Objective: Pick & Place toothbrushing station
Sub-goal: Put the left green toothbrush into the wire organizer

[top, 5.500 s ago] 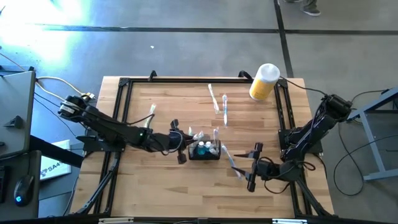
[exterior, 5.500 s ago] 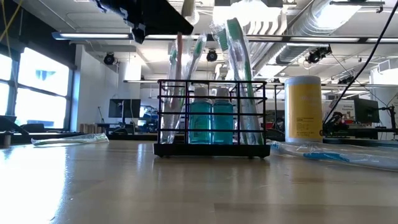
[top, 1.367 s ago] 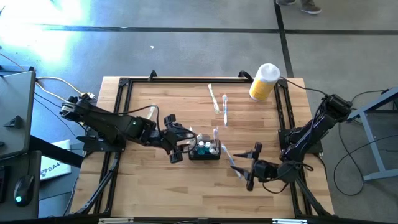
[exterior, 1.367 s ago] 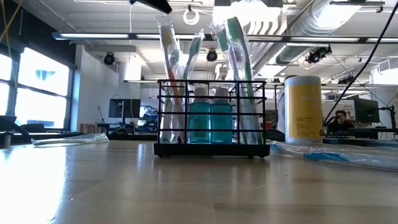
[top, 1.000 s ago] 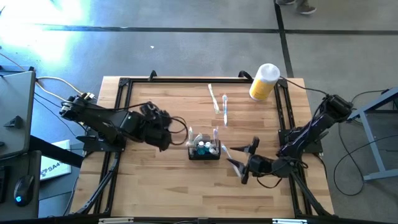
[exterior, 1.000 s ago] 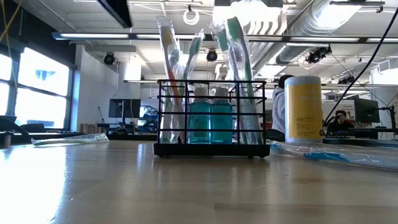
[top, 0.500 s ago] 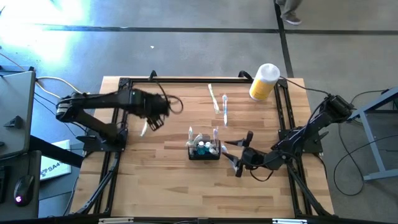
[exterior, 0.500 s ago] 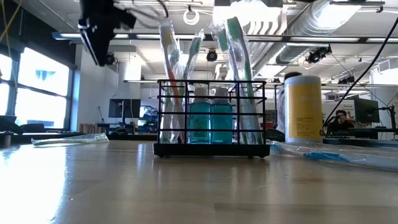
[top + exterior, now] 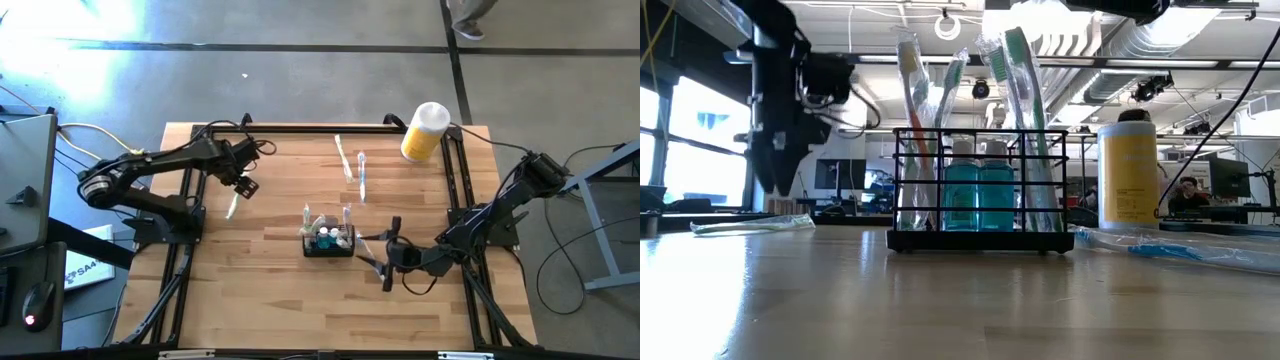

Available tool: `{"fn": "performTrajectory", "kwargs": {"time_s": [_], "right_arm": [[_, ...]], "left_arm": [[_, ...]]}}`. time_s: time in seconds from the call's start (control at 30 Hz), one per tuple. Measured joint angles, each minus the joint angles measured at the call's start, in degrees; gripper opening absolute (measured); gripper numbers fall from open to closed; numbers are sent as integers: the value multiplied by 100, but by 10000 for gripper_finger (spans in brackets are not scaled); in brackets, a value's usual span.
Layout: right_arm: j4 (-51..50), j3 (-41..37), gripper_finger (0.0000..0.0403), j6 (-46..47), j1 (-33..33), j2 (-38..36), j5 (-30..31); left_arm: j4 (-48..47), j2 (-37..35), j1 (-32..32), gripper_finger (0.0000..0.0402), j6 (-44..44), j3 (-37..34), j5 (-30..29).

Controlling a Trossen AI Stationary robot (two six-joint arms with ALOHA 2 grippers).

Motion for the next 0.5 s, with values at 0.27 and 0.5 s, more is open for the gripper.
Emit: {"fn": "performTrajectory", "kwargs": {"time_s": [0.27,0.5], "right_arm": [[1,0,203,737,0,0,-339],[14,1,203,1196,0,0,-579]], "left_arm": [[1041,2,328,225,3,-787,412],[1406,-2,322,225,-147,-1102,232]]}}
